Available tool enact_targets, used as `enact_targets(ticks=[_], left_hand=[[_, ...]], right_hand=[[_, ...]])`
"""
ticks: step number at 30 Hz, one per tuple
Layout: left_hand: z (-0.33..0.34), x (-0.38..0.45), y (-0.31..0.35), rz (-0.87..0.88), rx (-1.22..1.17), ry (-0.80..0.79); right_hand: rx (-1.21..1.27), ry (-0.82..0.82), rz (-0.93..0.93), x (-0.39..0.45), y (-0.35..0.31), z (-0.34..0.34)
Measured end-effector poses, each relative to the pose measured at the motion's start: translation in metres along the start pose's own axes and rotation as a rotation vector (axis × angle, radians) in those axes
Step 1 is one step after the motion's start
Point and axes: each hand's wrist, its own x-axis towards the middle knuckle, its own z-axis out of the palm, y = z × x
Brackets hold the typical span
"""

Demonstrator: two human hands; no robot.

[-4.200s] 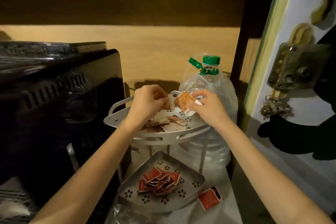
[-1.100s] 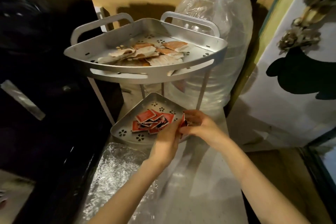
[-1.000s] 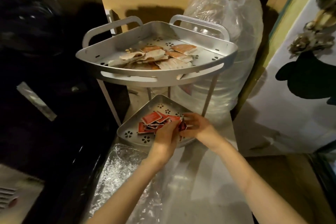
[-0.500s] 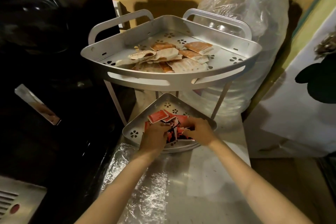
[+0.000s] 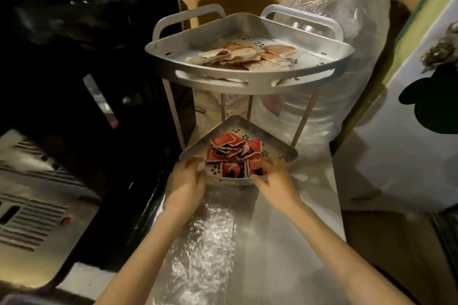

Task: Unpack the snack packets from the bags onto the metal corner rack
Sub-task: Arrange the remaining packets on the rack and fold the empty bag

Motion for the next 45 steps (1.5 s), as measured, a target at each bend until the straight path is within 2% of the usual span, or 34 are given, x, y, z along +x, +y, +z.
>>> enact_targets(ticks=[4,9,13,17,22,26,28,33,35,40,43,45], left_hand=[[-0.010,-0.040,-0.027,-0.078,0.079,0.030],[-0.018,-0.080,-0.044,-0.069,0.102,-0.034],[-0.008,-0.097,-0.063,-0.128,0.140,-0.176],[0.006,-0.110,-0.076,-0.075,0.218,-0.228],[0.024,-0.123,-0.083,-0.038,0.304,-0.184],[0.027,-0.126,-0.086,-0.056,0.285,-0.220],[0.028,-0.126,-0.087,-0.061,0.292,-0.202],[0.029,-0.127,-0.085,-0.071,0.283,-0.201],[0.028,-0.126,-0.084,-0.076,0.286,-0.212],[0.028,-0.123,-0.084,-0.120,0.232,-0.274],[0.023,-0.123,-0.081,-0.141,0.144,-0.339],[0.016,-0.122,-0.075,-0.171,0.005,-0.360]], right_hand=[[0.058,-0.106,0.007,-0.037,-0.010,0.023],[-0.155,-0.281,0.104,-0.063,-0.022,0.049],[-0.283,-0.288,0.107,-0.075,-0.029,0.070],[-0.243,-0.304,0.152,-0.084,-0.033,0.082],[-0.075,-0.285,0.225,-0.092,-0.041,0.086],[0.000,-0.205,0.176,-0.098,-0.054,0.084],[0.131,-0.172,0.201,-0.099,-0.059,0.085],[0.804,-0.087,0.565,-0.099,-0.068,0.082],[0.890,-0.064,0.678,-0.099,-0.069,0.081],[0.863,-0.268,0.800,-0.098,-0.072,0.076],[0.918,-0.297,0.851,-0.100,-0.070,0.073],[1.008,-0.329,0.839,-0.101,-0.067,0.067]])
